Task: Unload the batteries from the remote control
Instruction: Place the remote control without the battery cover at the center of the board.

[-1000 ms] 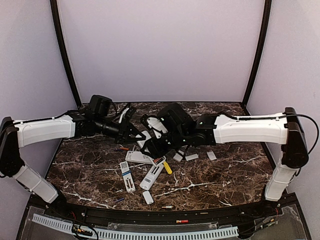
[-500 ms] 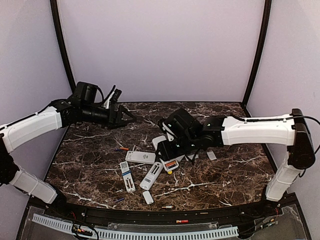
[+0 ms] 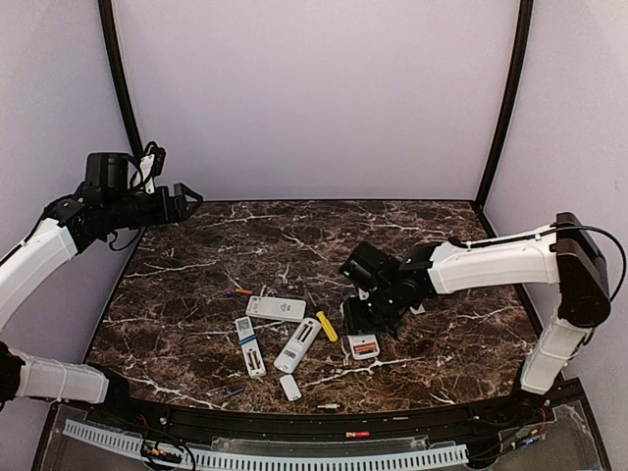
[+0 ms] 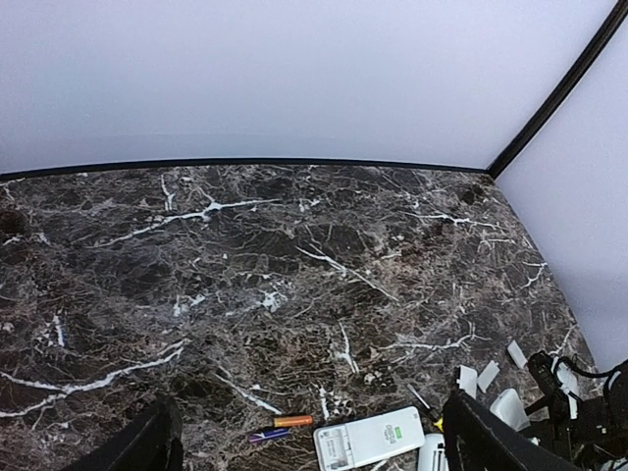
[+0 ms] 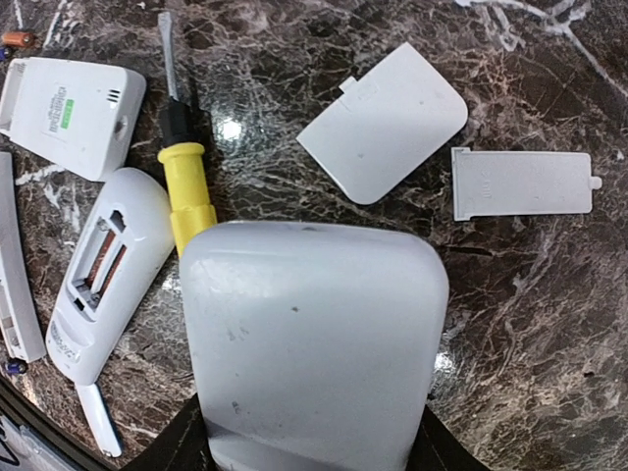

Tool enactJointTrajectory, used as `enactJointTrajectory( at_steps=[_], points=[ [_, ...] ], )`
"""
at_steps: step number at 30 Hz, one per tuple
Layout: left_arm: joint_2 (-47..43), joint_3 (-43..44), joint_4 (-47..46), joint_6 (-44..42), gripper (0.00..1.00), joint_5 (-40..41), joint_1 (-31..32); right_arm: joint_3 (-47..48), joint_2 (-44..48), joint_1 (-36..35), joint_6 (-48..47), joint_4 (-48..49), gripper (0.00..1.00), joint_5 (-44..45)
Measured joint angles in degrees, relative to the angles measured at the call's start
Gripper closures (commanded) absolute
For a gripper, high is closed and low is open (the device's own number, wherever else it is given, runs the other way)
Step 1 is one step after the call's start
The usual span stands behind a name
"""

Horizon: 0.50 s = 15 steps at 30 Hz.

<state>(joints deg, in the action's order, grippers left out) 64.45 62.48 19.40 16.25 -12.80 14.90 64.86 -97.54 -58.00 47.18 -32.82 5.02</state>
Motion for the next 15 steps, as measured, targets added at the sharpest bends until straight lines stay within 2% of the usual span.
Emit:
enactJointTrajectory(
  at_steps=[6, 15],
  points=[
    [-0.3, -1.6, 0.2, -1.6, 0.09, 3.5, 0.0, 0.0, -4.0, 0.7, 1.0, 0.2, 0.61, -2.1],
    [0.8, -1.7, 0.2, -1.7, 0.09, 3.6, 0.0, 0.1, -6.8, 0.8, 1.2, 0.9, 0.58, -3.9]
  ],
)
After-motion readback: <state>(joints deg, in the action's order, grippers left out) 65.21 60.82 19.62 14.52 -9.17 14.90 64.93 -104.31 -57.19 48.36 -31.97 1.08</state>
